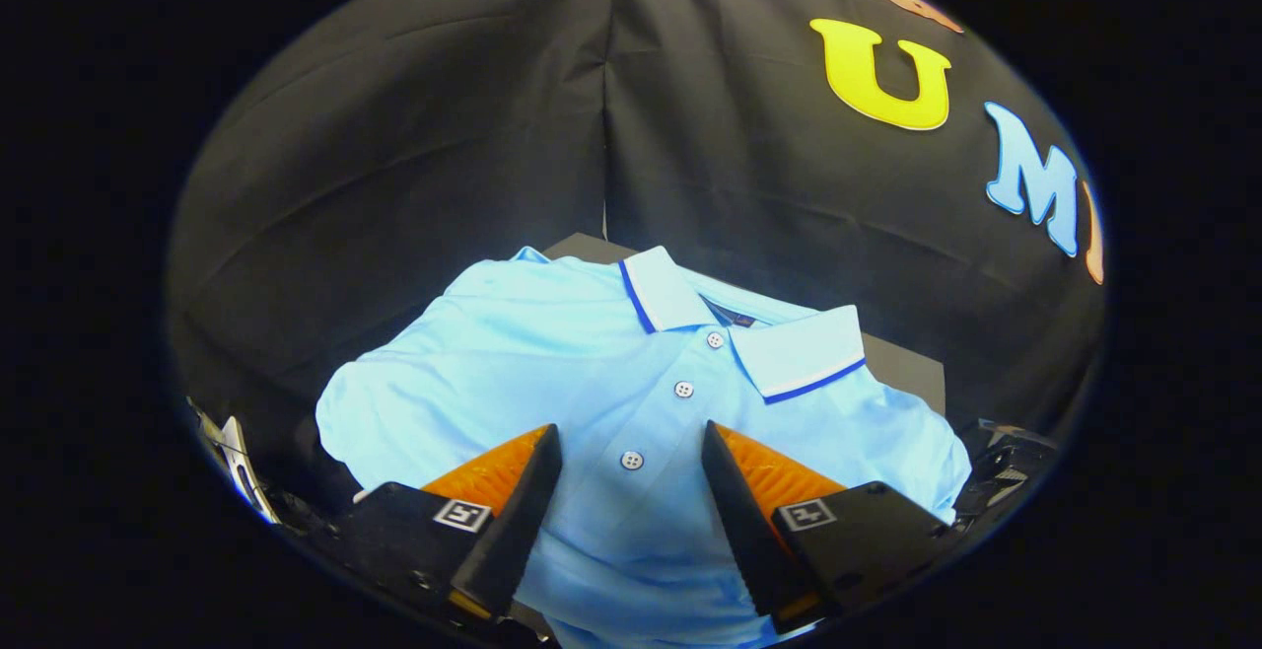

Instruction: Put the clothes into the washing machine and then close the washing machine lid.

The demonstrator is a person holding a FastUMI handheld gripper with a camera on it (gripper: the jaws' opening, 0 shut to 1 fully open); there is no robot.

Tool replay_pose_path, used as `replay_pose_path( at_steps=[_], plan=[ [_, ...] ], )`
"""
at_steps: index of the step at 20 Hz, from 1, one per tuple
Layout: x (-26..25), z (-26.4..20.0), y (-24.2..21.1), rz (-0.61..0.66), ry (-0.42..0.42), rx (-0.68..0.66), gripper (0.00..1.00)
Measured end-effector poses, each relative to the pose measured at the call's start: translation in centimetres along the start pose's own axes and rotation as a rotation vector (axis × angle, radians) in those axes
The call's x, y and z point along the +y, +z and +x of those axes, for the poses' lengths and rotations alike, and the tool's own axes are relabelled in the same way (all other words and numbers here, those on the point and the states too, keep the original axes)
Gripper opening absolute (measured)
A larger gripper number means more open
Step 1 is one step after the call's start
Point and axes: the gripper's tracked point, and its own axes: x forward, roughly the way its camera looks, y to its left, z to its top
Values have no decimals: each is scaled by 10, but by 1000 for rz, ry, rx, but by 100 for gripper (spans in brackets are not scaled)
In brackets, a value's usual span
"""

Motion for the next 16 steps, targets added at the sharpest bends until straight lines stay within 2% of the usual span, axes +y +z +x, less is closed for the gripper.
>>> replay_pose_path(
  at_steps=[1, 4, 7, 8, 10, 11, 16],
  plan=[
    [0, 0, 2, 0, 5, -7, 82],
    [0, 3, 5, 26, 1, -27, 28],
    [-1, 4, 4, 30, -5, -40, 29],
    [2, 2, 5, 21, -20, -59, 2],
    [1, 1, 6, -38, -46, -76, 2],
    [1, 1, 5, -25, -56, -75, 2],
    [15, -9, 19, 128, 18, -187, 2]
  ],
)
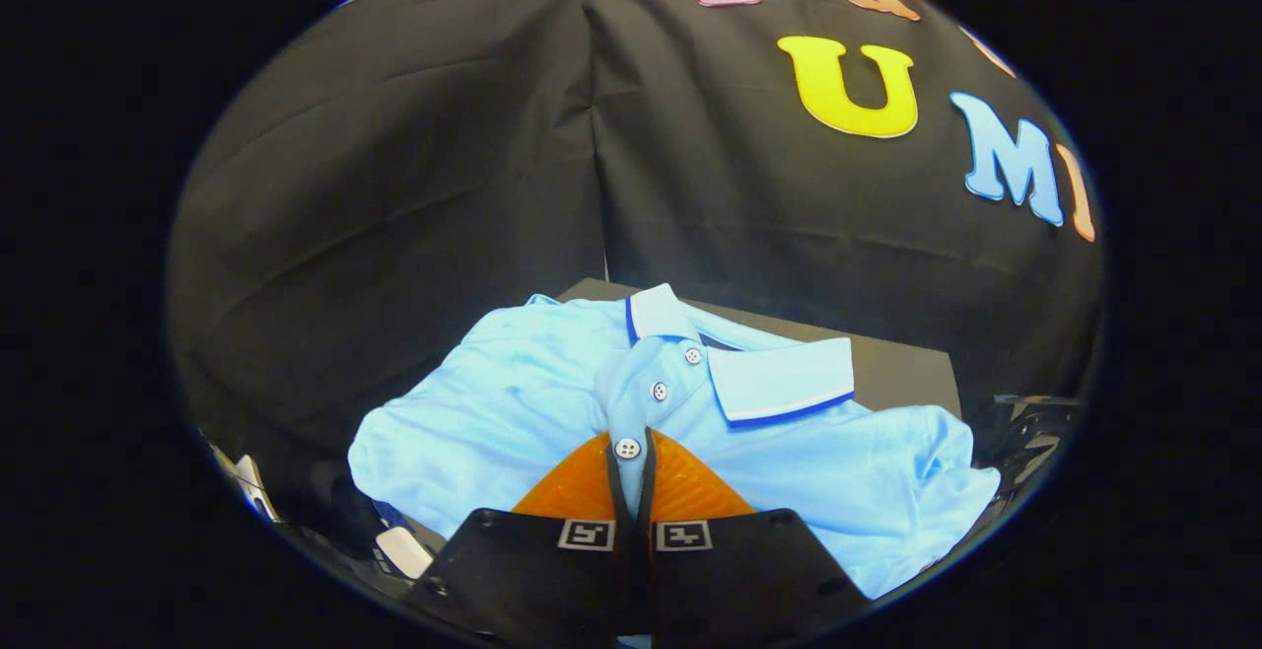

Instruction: Put the clothes into the washing machine and then close the washing machine lid.

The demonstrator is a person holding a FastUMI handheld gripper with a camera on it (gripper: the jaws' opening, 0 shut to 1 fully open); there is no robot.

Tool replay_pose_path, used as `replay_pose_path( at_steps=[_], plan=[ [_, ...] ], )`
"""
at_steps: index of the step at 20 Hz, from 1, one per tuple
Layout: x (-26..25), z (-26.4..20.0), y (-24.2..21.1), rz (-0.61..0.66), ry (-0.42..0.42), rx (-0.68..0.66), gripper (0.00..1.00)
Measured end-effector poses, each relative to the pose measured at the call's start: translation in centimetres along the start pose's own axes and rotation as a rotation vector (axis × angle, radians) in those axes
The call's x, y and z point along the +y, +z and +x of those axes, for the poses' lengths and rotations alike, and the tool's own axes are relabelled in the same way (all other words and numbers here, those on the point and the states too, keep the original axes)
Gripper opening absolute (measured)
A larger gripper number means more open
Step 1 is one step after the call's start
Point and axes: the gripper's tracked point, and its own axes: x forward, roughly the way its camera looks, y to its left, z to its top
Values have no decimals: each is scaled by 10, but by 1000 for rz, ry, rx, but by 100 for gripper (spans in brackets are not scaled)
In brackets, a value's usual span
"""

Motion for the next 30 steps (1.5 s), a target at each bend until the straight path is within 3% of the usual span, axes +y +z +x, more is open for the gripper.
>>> replay_pose_path(
  at_steps=[7, 16, 30],
  plan=[
    [8, -29, 23, 43, 73, -69, 1],
    [0, -69, 50, 67, 105, -160, 1],
    [-72, -117, 64, 79, 23, -248, 1]
  ],
)
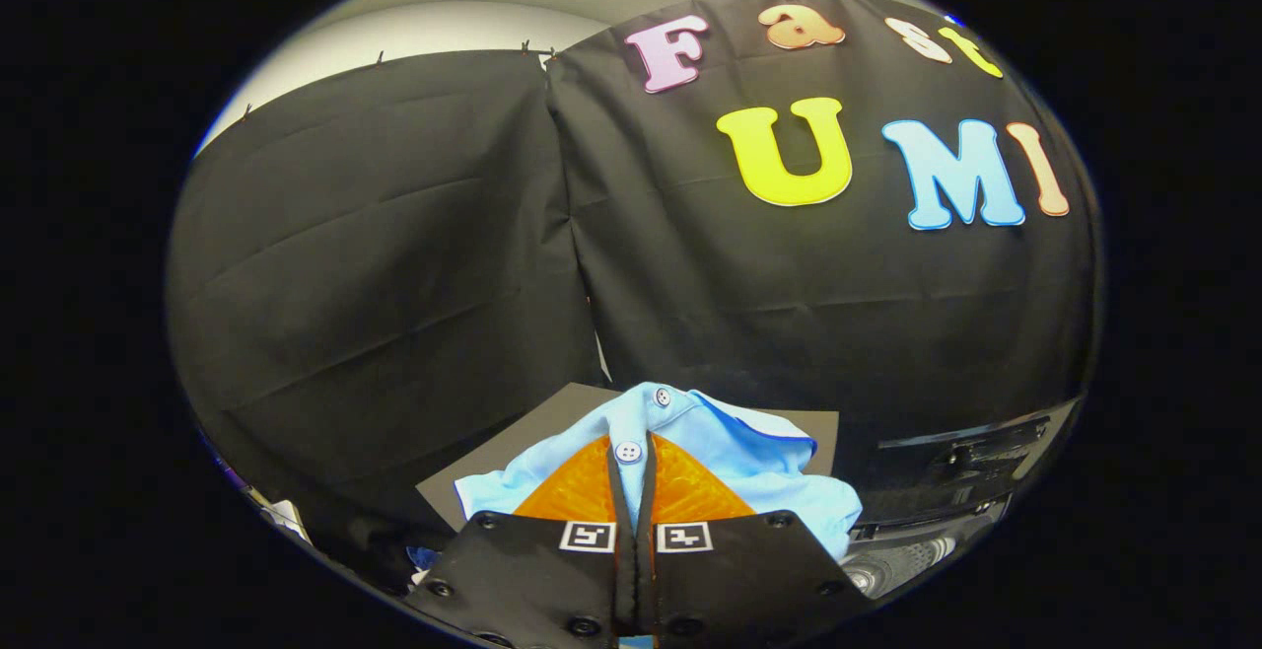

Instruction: Put the clothes into the washing machine and then close the washing machine lid.

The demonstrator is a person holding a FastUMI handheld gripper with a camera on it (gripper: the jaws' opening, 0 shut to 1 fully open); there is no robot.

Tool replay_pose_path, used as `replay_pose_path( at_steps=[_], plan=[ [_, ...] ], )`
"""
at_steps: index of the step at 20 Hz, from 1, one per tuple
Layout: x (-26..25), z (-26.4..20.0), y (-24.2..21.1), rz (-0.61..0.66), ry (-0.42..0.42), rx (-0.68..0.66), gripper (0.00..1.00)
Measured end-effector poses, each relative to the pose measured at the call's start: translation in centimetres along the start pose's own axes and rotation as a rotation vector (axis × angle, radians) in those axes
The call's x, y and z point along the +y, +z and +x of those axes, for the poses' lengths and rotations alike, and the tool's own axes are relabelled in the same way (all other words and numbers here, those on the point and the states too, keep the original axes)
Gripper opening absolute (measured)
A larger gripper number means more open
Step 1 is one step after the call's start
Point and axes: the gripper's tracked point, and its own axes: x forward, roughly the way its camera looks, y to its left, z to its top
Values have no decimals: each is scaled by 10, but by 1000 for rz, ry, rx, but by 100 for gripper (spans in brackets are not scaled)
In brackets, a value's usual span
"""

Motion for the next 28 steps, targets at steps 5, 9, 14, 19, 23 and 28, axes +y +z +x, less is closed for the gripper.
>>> replay_pose_path(
  at_steps=[5, 9, 14, 19, 23, 28],
  plan=[
    [-32, -16, 10, 22, -42, -39, 1],
    [-59, -26, 14, 25, -84, -52, 1],
    [-95, -37, 16, 76, -143, -72, 1],
    [-128, -54, 11, 97, -194, -76, 1],
    [-150, -71, 10, 107, -226, -87, 1],
    [-178, -89, 8, 135, -264, -99, 1]
  ],
)
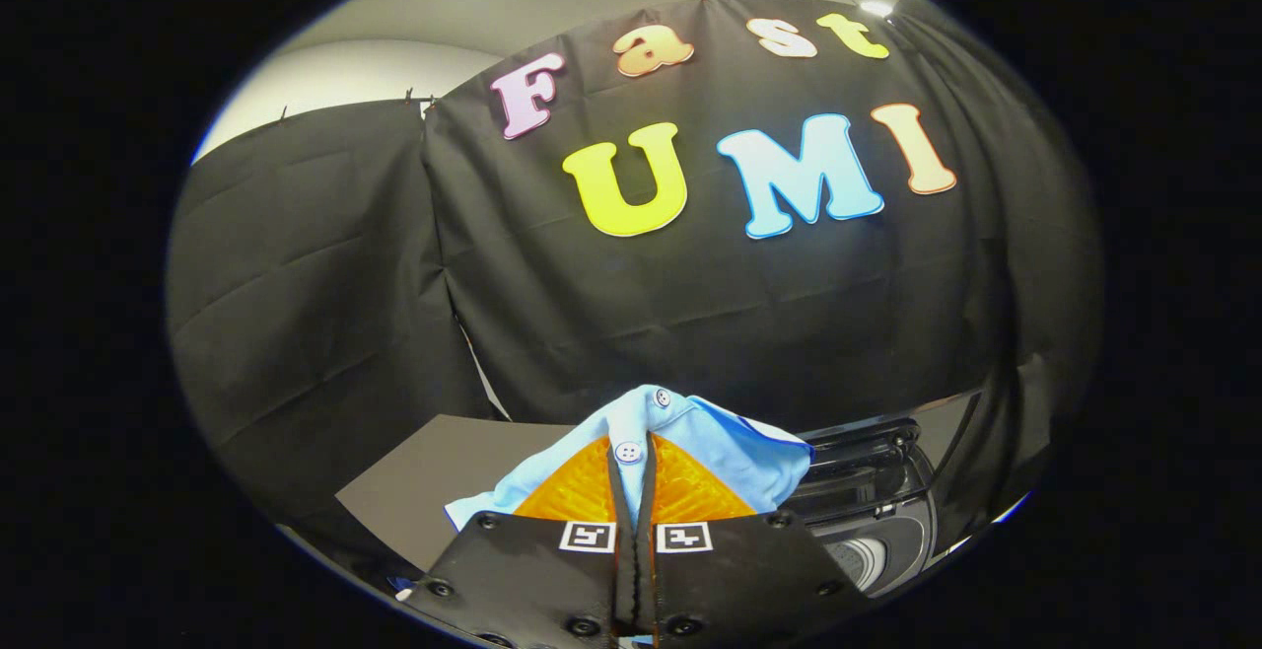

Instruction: Put the clothes into the washing machine and then close the washing machine lid.

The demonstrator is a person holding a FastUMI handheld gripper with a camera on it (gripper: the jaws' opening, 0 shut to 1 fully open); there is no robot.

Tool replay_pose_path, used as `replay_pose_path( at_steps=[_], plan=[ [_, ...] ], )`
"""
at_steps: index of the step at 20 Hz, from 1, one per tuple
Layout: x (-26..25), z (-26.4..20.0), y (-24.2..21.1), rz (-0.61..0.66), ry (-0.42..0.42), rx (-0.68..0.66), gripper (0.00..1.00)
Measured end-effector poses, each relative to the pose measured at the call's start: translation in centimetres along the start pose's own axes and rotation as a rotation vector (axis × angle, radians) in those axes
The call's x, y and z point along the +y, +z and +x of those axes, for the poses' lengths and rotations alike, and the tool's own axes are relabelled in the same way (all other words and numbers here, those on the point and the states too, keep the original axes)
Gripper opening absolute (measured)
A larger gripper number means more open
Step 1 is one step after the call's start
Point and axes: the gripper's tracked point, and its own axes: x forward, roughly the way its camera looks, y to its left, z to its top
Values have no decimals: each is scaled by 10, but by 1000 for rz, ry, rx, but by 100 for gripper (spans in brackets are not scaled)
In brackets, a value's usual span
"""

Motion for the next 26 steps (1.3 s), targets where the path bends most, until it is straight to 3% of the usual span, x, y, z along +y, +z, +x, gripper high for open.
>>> replay_pose_path(
  at_steps=[15, 26],
  plan=[
    [-76, -20, -29, -35, -127, 50, 1],
    [-109, -5, -102, -125, -183, 188, 1]
  ],
)
